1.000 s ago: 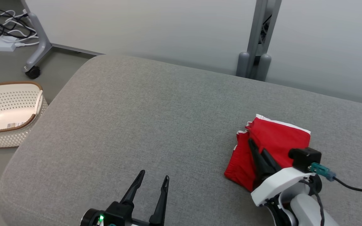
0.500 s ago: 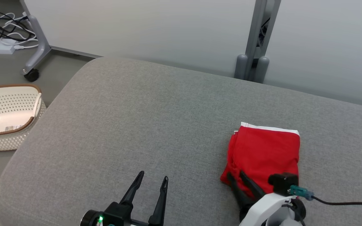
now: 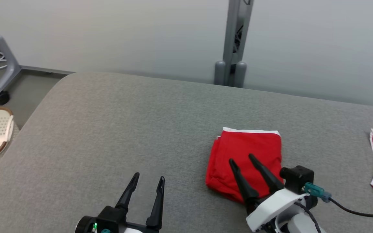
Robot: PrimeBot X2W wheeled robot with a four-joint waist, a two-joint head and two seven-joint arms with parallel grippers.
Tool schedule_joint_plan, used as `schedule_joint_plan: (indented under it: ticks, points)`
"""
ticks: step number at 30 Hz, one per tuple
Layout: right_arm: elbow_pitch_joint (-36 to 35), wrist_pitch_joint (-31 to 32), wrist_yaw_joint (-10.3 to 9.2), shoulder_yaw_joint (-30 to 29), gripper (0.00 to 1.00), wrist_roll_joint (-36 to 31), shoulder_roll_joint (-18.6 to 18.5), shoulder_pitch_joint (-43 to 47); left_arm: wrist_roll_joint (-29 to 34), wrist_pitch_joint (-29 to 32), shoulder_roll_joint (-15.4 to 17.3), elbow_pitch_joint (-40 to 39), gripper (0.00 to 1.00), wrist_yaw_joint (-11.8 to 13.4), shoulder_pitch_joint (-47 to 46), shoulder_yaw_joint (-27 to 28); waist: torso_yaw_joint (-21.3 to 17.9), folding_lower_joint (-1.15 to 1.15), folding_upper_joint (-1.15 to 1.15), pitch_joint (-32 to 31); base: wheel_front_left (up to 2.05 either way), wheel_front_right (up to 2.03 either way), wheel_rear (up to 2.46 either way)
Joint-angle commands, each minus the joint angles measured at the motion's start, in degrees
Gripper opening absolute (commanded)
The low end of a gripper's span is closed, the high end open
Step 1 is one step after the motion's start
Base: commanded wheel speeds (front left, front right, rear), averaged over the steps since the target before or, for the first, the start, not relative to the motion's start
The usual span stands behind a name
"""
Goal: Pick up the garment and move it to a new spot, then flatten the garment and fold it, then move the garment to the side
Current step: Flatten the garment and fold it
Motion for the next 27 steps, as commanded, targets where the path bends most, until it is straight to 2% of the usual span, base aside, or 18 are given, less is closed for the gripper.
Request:
schedule_joint_plan:
  ticks: [1,4,14,21,27]
  points:
    - [-0.9,-0.3,-0.03,-1.7,1.0,-2.7,-0.4,0.6,-0.7,-0.2,0.2,-0.7,1.0,0.0,0.4,0.6,-1.8,0.0,0.0,-0.5,0.0,0.0,0.0]
    - [-3.0,-0.3,-0.03,-6.0,1.0,-6.9,-0.4,1.9,-1.4,-0.2,0.2,-1.5,1.0,0.7,0.8,1.9,-4.0,0.0,0.0,-0.8,0.0,0.0,0.0]
    - [-7.2,-0.3,-0.03,-14.5,1.0,-20.0,-0.3,5.8,-1.5,-0.2,0.2,-1.9,1.0,2.2,1.1,5.9,-9.8,0.0,0.0,-1.7,0.0,0.0,0.0]
    - [-9.6,-0.3,-0.03,-19.3,1.0,-22.2,-0.4,11.3,-2.3,-0.2,0.2,-2.1,1.0,2.8,2.6,8.8,-12.2,0.0,0.0,-3.6,0.0,0.0,0.0]
    - [-11.5,-0.3,-0.03,-22.3,1.0,-23.1,-0.4,16.3,-1.4,-0.2,0.2,-0.8,1.0,1.5,3.7,10.0,-12.9,0.0,0.0,-5.2,0.0,0.0,0.0]
